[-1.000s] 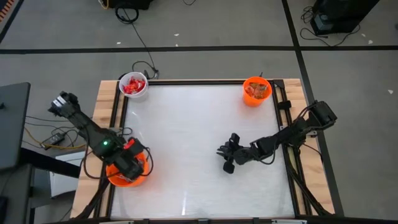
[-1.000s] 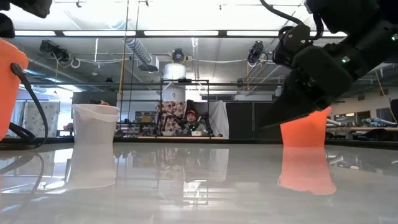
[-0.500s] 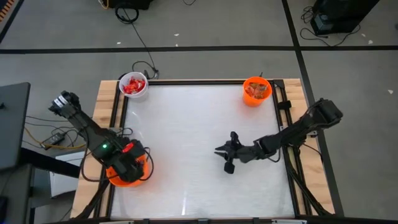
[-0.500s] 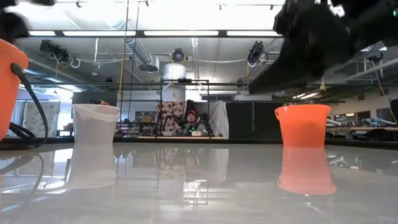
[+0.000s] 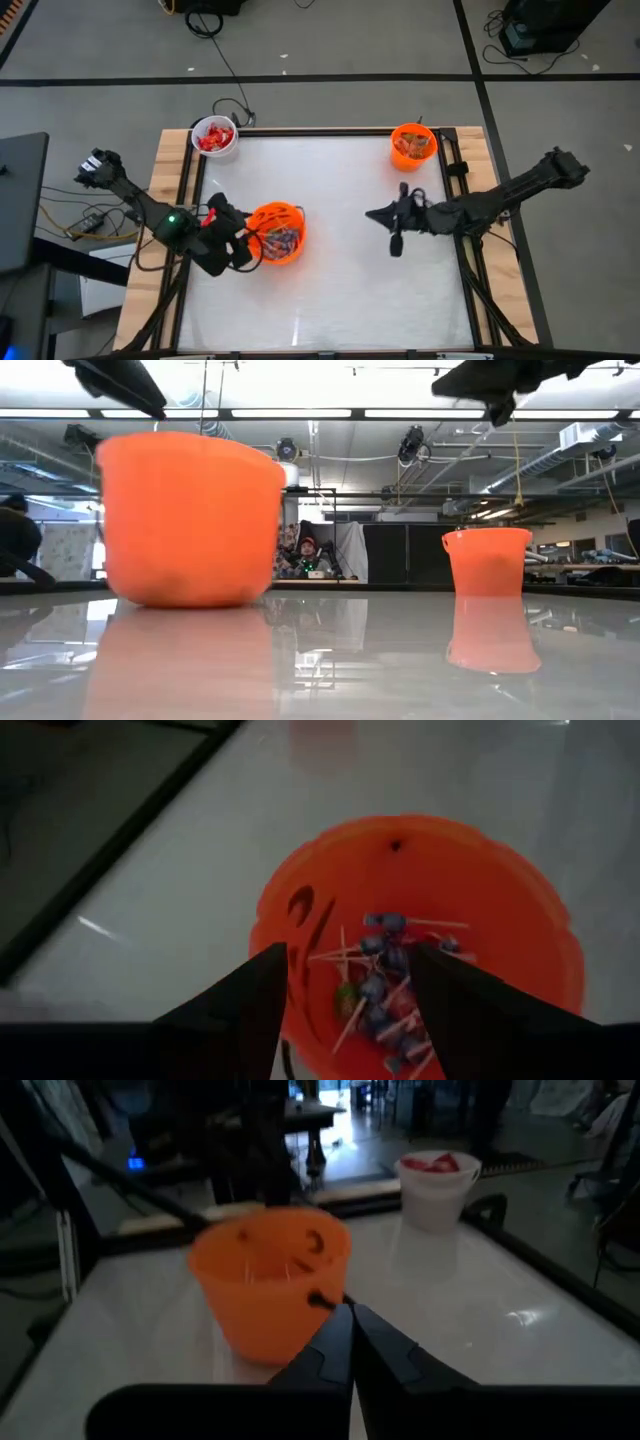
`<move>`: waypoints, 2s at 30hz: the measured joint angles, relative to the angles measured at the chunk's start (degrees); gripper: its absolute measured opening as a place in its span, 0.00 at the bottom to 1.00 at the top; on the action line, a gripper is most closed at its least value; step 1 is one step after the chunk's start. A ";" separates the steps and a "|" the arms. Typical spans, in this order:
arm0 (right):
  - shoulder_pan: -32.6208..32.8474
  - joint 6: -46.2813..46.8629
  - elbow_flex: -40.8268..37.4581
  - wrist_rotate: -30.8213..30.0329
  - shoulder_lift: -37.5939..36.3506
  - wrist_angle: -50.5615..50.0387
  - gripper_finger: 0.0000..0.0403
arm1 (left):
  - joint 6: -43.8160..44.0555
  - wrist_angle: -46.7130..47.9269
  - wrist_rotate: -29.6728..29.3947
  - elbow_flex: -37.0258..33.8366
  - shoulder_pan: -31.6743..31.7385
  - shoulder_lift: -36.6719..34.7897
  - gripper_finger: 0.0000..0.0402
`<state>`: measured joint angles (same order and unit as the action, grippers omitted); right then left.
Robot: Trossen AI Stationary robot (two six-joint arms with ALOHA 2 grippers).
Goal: Sort candy by brand, put in halloween buckets
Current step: Adjust the bottom orange bucket to the center of the table
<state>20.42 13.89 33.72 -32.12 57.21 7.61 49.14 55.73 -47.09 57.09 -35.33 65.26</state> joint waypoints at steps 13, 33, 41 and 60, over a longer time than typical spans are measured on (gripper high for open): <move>-2.93 0.90 0.00 -1.53 -5.98 -6.09 0.03 | -26.66 -24.61 5.42 -3.50 16.55 -0.92 0.54; -3.42 5.20 -0.01 -1.03 -0.76 -10.22 0.03 | -40.29 -55.90 48.18 -6.22 49.11 18.38 0.54; -3.42 7.58 0.02 -0.56 0.86 -10.64 0.03 | -37.88 -47.60 51.30 -4.12 54.17 19.54 0.54; -3.38 7.49 -0.02 0.70 1.73 -11.49 0.03 | -32.22 -17.72 52.67 -2.68 45.76 19.41 0.54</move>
<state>17.04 21.38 33.69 -31.42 58.94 -3.88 16.92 38.01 5.57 54.41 10.44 84.66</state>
